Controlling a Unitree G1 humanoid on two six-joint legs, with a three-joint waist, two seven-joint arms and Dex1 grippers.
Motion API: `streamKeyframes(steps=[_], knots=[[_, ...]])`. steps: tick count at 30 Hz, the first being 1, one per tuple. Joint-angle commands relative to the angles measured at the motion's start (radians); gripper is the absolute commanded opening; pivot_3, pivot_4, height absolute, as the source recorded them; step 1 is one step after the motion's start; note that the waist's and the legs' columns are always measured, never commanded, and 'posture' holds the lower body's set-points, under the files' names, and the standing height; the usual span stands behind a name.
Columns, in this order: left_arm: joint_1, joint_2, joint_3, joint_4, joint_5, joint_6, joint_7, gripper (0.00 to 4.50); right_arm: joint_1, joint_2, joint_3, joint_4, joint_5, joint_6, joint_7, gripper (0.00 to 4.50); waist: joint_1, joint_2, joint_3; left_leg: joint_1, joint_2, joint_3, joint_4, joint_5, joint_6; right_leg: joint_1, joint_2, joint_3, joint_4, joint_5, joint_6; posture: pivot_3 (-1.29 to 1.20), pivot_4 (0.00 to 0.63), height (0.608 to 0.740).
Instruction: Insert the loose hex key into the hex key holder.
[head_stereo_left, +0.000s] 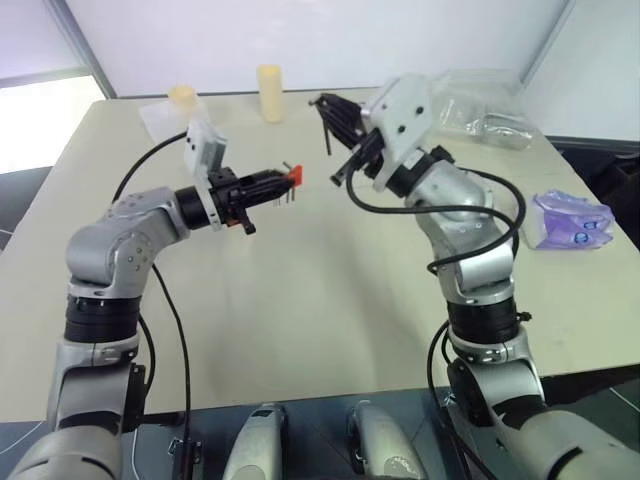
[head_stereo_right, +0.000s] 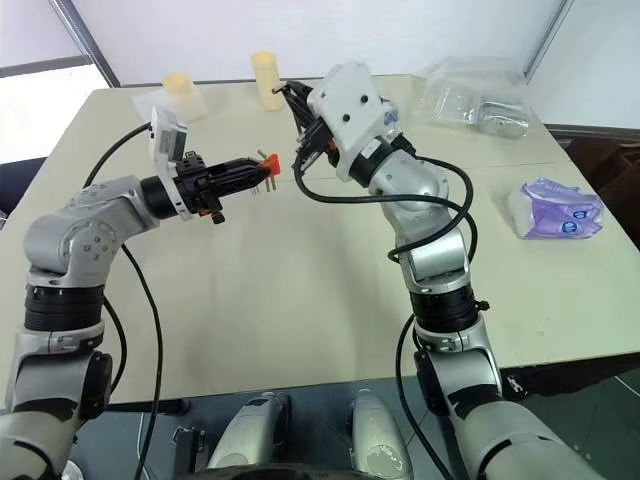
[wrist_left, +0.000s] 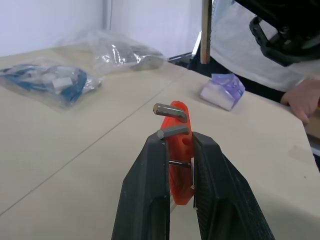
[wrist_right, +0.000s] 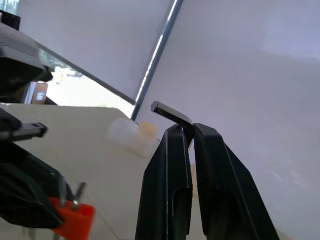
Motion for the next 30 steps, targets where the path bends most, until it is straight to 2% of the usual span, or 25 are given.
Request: streamKeyframes(steps=[1,13,30], knots=[[-0.022,0.003,0.015,-0.017,-0.001,-0.020,-0.004,0.13,-0.012,0.022,-0.004,-0.037,0.041,-0.031,-0.013,0.04,0.000,0.000,0.000,0.000,0.000,0.000,0.000,0.000,0.000,0.000,0.000,0.000,0.000,0.000,0.000,0.00,0.150,0.740],[-0.052,-0.017,0.033,-0.020,-0.024,0.010,0.016,0.13,-0.026,0.094,0.023,0.031,0.036,-0.120,-0.085,0.04,0.000,0.000,0.000,0.000,0.000,0.000,0.000,0.000,0.000,0.000,0.000,0.000,0.000,0.000,0.000,0.00,0.150,0.740],[-0.064,-0.019,0.048,-0.036,-0.065,0.040,0.041,0.13,0.002,0.116,0.048,0.091,0.027,-0.177,-0.137,0.04,0.000,0.000,0.000,0.000,0.000,0.000,0.000,0.000,0.000,0.000,0.000,0.000,0.000,0.000,0.000,0.00,0.150,0.740]])
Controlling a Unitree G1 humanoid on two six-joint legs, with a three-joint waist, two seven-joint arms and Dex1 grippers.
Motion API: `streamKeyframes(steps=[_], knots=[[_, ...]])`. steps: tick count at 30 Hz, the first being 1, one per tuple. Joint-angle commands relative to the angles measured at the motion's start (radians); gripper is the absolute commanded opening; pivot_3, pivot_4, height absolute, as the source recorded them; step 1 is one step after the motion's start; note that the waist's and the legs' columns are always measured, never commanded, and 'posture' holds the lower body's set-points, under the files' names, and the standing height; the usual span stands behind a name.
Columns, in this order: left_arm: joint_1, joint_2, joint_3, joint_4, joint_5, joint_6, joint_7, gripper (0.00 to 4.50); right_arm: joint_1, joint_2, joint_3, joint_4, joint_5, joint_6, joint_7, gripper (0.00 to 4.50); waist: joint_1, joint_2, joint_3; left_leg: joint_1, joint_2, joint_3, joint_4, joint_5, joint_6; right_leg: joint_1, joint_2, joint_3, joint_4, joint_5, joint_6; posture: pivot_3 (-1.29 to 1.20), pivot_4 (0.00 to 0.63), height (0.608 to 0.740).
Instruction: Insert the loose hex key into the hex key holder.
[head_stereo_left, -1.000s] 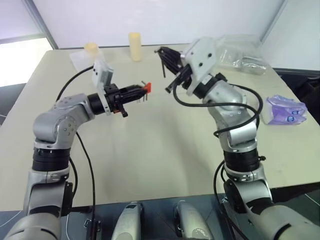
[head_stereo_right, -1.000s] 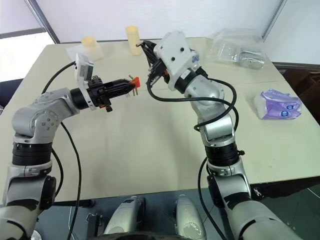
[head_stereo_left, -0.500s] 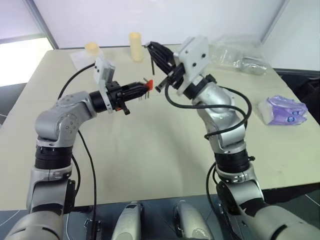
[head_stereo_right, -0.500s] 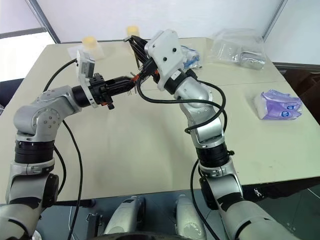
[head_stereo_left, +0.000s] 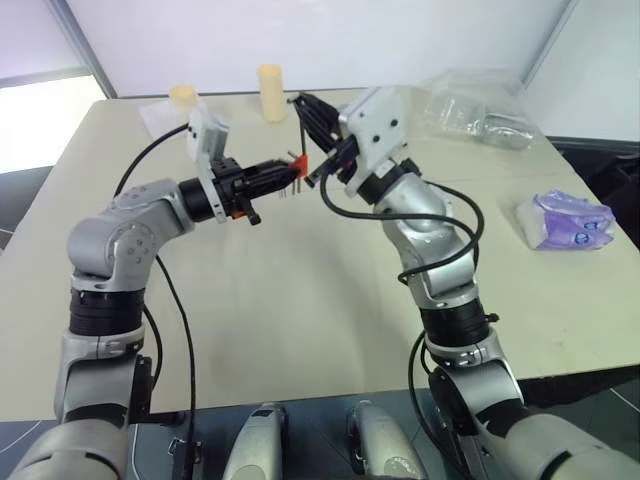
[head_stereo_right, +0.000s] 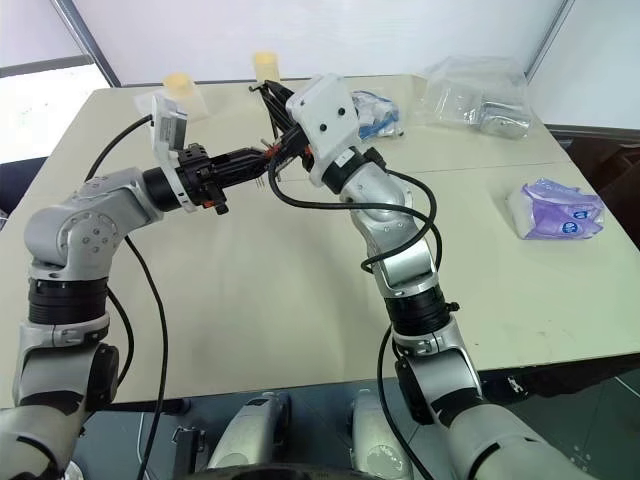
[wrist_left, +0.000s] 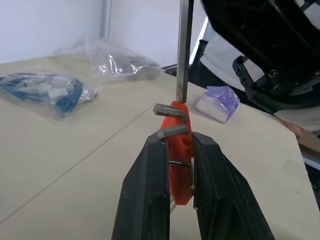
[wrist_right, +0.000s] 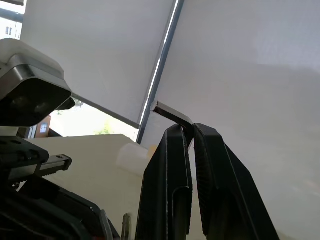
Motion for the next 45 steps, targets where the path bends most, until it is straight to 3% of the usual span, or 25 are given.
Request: streamKeyframes(steps=[1,36,37,42,45], knots=[[-0.028,0.002,0.034,-0.035,-0.023,-0.007,0.003,0.13,-0.010,0.011,0.000,-0.025,0.005,-0.024,-0.009,0.04,0.000,0.000,0.000,0.000,0.000,0.000,0.000,0.000,0.000,0.000,0.000,0.000,0.000,0.000,0.000,0.00,0.150,0.740],[-0.068,-0.024,0.097,0.005,-0.090,0.007,0.054,0.13,0.022,-0.053,0.066,-0.058,-0.046,-0.080,0.051,0.04,0.000,0.000,0.000,0.000,0.000,0.000,0.000,0.000,0.000,0.000,0.000,0.000,0.000,0.000,0.000,0.00,0.150,0.740],[-0.068,-0.024,0.096,0.005,-0.090,0.006,0.054,0.13,0.024,-0.056,0.067,-0.059,-0.046,-0.081,0.055,0.71,0.000,0.000,0.000,0.000,0.000,0.000,0.000,0.000,0.000,0.000,0.000,0.000,0.000,0.000,0.000,0.00,0.150,0.740],[-0.057,-0.022,0.086,-0.007,-0.084,0.007,0.050,0.13,0.101,-0.161,0.056,-0.138,-0.014,0.015,0.159,2.95,0.002,0.000,0.000,0.000,0.000,0.000,0.000,0.000,0.000,0.000,0.000,0.000,-0.001,0.000,0.000,0.00,0.150,0.740],[-0.048,-0.017,0.079,-0.015,-0.083,0.012,0.045,0.13,0.176,-0.260,0.013,-0.219,0.030,0.078,0.225,2.95,0.013,0.000,0.000,0.000,-0.001,-0.001,0.000,0.000,0.000,0.002,-0.001,-0.001,-0.003,0.000,0.000,0.00,0.150,0.740]])
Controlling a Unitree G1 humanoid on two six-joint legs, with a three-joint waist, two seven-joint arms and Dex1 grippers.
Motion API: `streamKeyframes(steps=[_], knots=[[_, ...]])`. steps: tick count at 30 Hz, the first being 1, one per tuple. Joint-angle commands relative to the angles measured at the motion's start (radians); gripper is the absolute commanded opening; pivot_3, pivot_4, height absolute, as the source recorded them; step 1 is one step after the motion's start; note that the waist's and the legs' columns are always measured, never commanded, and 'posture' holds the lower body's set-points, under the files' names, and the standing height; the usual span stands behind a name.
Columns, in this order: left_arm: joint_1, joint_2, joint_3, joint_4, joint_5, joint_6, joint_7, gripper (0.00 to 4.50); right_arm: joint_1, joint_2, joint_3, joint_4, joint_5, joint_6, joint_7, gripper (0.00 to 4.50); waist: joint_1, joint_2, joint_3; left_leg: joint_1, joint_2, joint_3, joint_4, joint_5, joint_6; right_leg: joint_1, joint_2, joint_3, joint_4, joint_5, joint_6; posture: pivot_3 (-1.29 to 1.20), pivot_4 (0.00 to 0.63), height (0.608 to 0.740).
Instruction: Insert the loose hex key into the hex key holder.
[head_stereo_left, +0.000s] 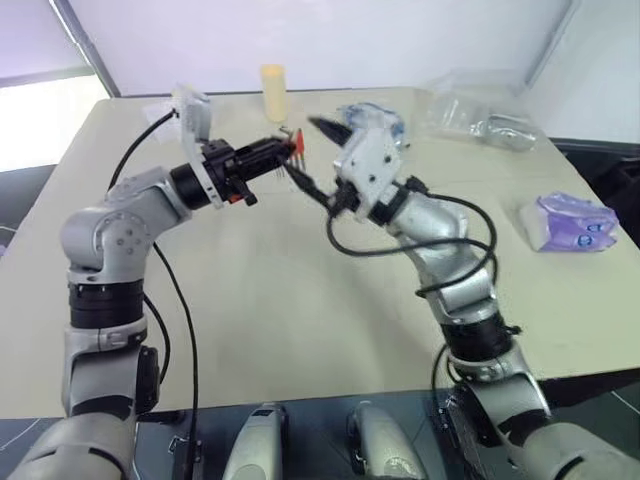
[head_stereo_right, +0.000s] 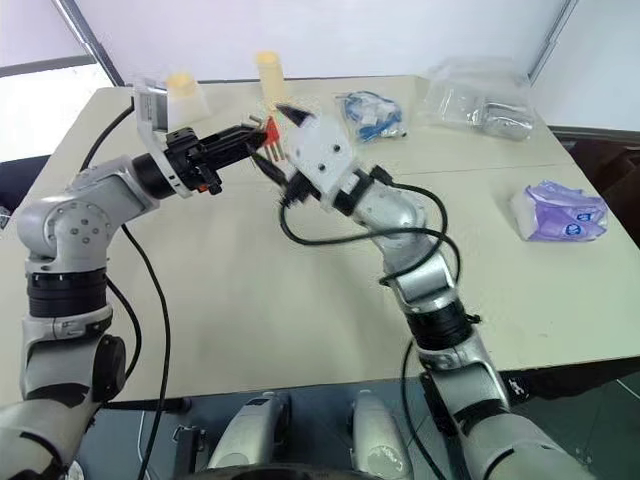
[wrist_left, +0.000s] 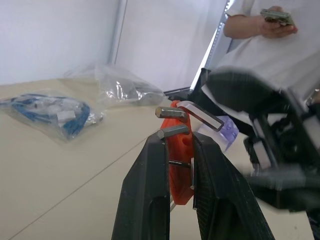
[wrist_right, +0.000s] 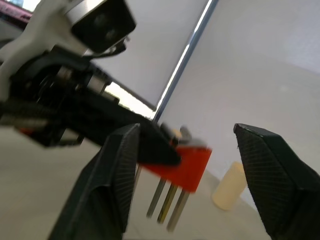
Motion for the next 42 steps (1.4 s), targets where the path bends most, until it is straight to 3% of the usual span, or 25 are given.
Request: streamKeyframes(steps=[1,7,13,21,35,42], knots=[[-0.003,0.014,0.008,-0.041,-0.009,-0.006,-0.014,0.13,0.063,-0.087,-0.071,-0.102,0.061,0.068,0.067,2.95,0.003,0.000,0.000,0.000,0.000,0.001,0.000,0.000,0.000,0.000,0.000,0.000,0.000,0.000,0.000,0.00,0.150,0.740],[0.035,0.023,-0.015,-0.072,-0.049,0.073,-0.044,0.13,0.148,-0.224,-0.151,-0.158,0.091,0.131,0.108,2.95,0.007,0.000,0.000,0.001,0.001,0.001,0.000,0.000,0.000,0.000,0.001,0.000,0.000,0.000,0.000,0.00,0.150,0.740],[0.084,-0.002,-0.058,-0.116,-0.112,0.188,-0.052,0.13,0.158,-0.271,-0.173,-0.169,0.081,0.148,0.101,2.95,0.014,0.000,0.000,0.000,0.001,0.001,0.000,0.000,0.000,0.000,0.001,0.001,0.000,0.000,0.000,0.00,0.150,0.740],[0.071,-0.193,-0.108,-0.009,-0.171,0.309,0.001,0.13,0.126,-0.361,-0.250,-0.173,0.085,0.168,0.097,2.95,0.020,-0.001,0.000,0.000,0.000,0.000,0.002,0.000,0.000,0.001,0.000,0.000,0.000,0.000,0.000,0.00,0.150,0.740],[0.047,-0.284,-0.267,0.328,0.070,0.185,-0.072,0.13,0.138,-0.406,-0.290,-0.245,0.079,0.227,0.069,2.95,0.019,-0.001,0.000,0.001,0.000,0.001,0.001,0.000,0.000,0.001,0.001,0.000,0.000,0.000,0.000,0.00,0.150,0.740],[0.052,-0.288,-0.269,0.374,0.138,0.148,-0.091,0.13,0.135,-0.402,-0.270,-0.247,0.069,0.221,0.066,2.95,0.018,-0.001,0.000,0.001,0.000,0.001,0.001,0.000,0.000,0.001,0.001,0.000,0.000,0.000,0.000,0.00,0.150,0.740]])
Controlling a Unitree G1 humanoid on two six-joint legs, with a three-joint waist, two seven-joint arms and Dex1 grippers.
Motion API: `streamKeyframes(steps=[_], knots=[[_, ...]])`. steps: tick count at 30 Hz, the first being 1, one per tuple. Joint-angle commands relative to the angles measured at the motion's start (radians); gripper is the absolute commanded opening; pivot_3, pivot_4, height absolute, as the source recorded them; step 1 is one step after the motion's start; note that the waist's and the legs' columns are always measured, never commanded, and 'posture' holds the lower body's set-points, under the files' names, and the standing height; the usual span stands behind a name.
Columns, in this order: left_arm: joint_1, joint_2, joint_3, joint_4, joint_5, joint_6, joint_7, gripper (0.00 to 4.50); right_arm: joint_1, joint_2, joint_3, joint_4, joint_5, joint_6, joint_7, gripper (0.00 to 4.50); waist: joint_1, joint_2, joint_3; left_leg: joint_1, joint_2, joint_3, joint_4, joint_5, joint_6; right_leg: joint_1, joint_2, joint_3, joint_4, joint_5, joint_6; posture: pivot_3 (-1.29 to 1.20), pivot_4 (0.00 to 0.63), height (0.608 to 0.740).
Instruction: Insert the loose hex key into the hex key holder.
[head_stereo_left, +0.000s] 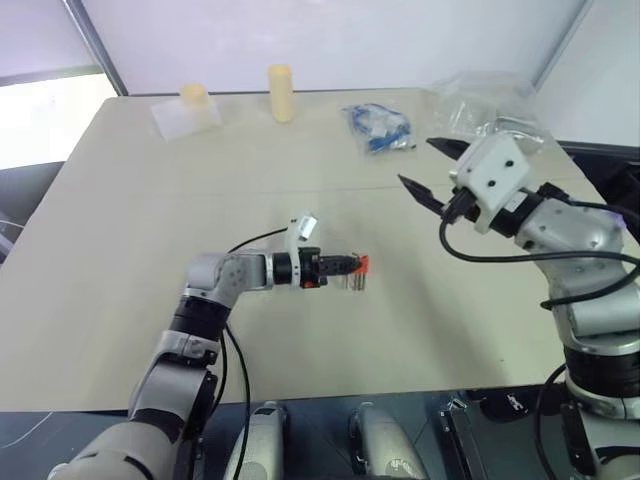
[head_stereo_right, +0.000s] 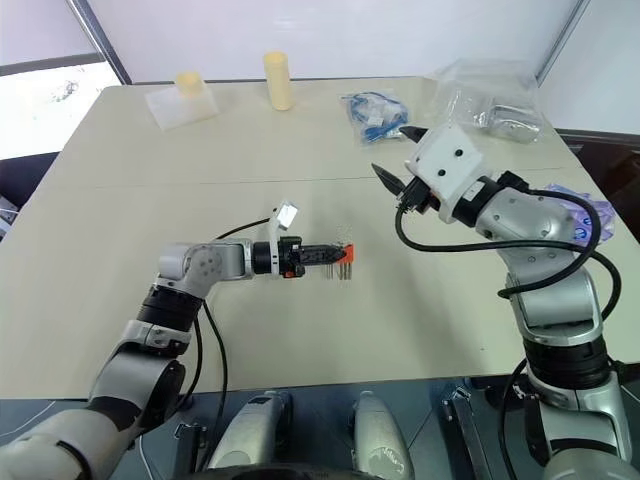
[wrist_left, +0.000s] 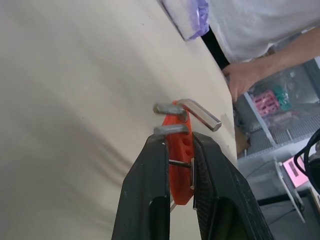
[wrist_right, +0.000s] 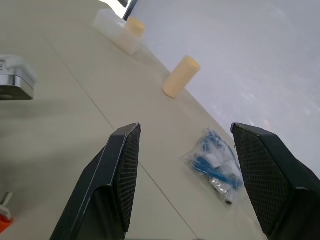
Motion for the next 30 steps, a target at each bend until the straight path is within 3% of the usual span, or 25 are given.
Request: streamKeyframes(steps=[1,5,6,8,14,25,30], knots=[[-0.006,-0.001,0.014,-0.002,0.018,-0.013,-0.009,0.13,-0.014,-0.009,-0.004,-0.038,-0.009,-0.012,-0.010,2.95,0.000,0.000,0.000,0.000,0.000,0.000,0.000,0.000,0.000,0.000,0.000,0.000,0.000,0.000,0.000,0.00,0.150,0.740],[0.009,0.000,0.032,-0.001,0.029,-0.021,0.003,0.13,-0.021,-0.008,0.009,-0.028,-0.016,-0.024,-0.006,2.95,0.000,0.000,0.000,0.000,0.000,0.000,0.000,0.000,0.000,0.000,0.000,0.000,0.000,0.000,0.000,0.00,0.150,0.740],[0.011,-0.002,0.039,-0.001,0.031,-0.025,0.010,0.93,-0.022,-0.006,0.013,-0.026,-0.016,-0.026,-0.005,3.02,0.000,0.000,0.000,0.000,0.000,0.000,0.000,0.000,0.000,0.000,0.000,0.000,0.000,0.000,0.000,0.00,0.150,0.740],[0.013,-0.006,0.051,0.000,0.034,-0.029,0.021,1.53,-0.025,-0.005,0.017,-0.023,-0.014,-0.028,-0.003,3.02,-0.001,0.000,0.000,0.000,0.000,0.000,0.000,0.000,0.000,0.000,0.000,0.000,0.000,0.000,0.000,0.00,0.150,0.740],[0.003,-0.007,0.134,0.036,0.031,-0.037,0.066,4.42,-0.041,-0.004,0.035,-0.007,-0.013,-0.040,0.002,3.02,0.000,0.000,0.000,0.000,0.000,0.000,0.000,0.000,0.000,0.000,0.000,0.000,0.000,0.000,0.000,0.00,0.150,0.740],[0.045,0.094,0.170,-0.018,0.059,-0.057,0.055,4.42,-0.066,-0.004,0.054,0.032,-0.017,-0.068,0.012,3.02,-0.002,0.000,0.000,0.000,0.000,0.000,0.000,0.000,0.000,0.000,0.000,0.000,0.000,0.000,0.000,0.00,0.150,0.740],[0.068,0.145,0.102,-0.063,0.142,-0.121,0.059,4.42,-0.076,0.002,0.065,0.049,-0.019,-0.083,0.013,3.02,-0.001,0.000,0.000,0.000,0.000,0.000,0.000,0.000,0.000,0.000,-0.001,0.000,0.000,0.000,0.000,0.00,0.150,0.740]])
